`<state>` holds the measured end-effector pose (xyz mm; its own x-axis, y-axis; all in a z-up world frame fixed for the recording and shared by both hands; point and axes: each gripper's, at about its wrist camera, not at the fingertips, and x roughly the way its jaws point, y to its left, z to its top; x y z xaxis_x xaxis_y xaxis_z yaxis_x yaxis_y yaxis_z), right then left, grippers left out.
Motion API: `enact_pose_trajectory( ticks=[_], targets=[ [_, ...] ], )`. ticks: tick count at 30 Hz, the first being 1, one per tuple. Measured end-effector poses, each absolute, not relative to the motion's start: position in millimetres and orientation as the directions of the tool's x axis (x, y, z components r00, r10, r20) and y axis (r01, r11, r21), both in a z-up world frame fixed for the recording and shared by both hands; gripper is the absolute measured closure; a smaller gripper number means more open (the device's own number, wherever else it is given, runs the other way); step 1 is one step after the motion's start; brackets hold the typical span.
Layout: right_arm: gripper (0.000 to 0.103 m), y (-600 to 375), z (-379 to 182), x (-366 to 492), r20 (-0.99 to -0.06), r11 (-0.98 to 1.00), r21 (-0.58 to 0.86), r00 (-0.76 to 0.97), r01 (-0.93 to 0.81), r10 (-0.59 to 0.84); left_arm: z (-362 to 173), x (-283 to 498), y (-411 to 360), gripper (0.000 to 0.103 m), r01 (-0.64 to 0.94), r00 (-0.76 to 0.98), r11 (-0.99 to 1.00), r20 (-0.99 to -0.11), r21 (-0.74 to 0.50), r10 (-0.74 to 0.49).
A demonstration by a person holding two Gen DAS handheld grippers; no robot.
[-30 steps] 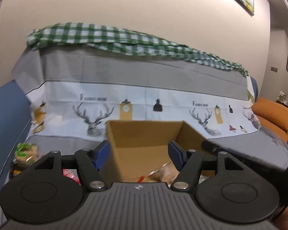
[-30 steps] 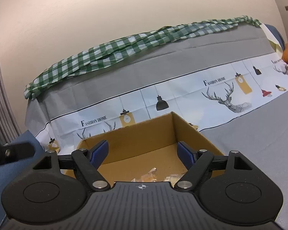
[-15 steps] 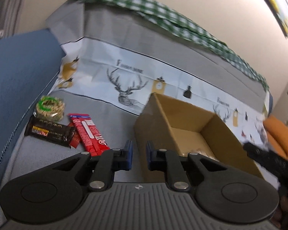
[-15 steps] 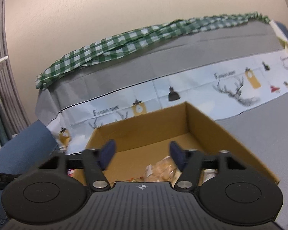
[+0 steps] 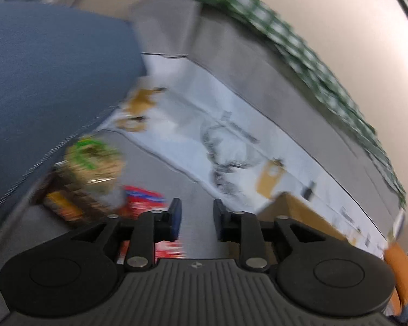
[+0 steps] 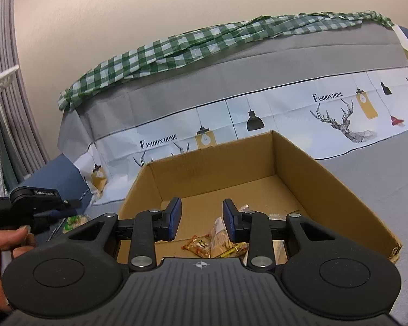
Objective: Organize snacks
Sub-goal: 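Move both open tools back toward the remaining snacks on the sofa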
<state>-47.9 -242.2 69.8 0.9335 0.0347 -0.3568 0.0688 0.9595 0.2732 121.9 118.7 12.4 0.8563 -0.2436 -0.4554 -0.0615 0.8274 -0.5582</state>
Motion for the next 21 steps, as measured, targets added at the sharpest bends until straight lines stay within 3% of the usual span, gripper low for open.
enact_pose_trajectory(
  ticks=[3, 7, 13, 17, 21],
  targets=[
    [0.068, -236, 69, -45, -0.367, 0.973, 0.220, 0.930, 0.066, 0.020, -10, 123, 145, 0.071, -0.246, 0.822, 0.733, -0.538, -0.634, -0.189],
    [0.067, -219, 75, -43, -0.338, 0.988, 0.141, 0.941, 0.060, -0.009, -28, 124, 168, 0.055, -0.389, 0.803, 0.631, -0.582, -0.672, -0.125],
    [0.067, -171, 102, -12, -0.360, 0.994, 0.086, 0.928, -0.071, 0.097, -35, 131, 171, 0.032, -0.441, 0.794, 0.567, -0.597, -0.696, -0.115],
    [0.067, -127, 125, 30, -0.395, 0.978, 0.095, 0.895, -0.186, 0.209, -39, 134, 171, 0.030, -0.463, 0.787, 0.564, -0.609, -0.684, -0.093],
    [0.066, -86, 123, 81, -0.493, 0.960, 0.114, 0.824, -0.256, 0.278, -38, 140, 169, 0.030, -0.472, 0.784, 0.591, -0.618, -0.654, -0.058]
  ],
)
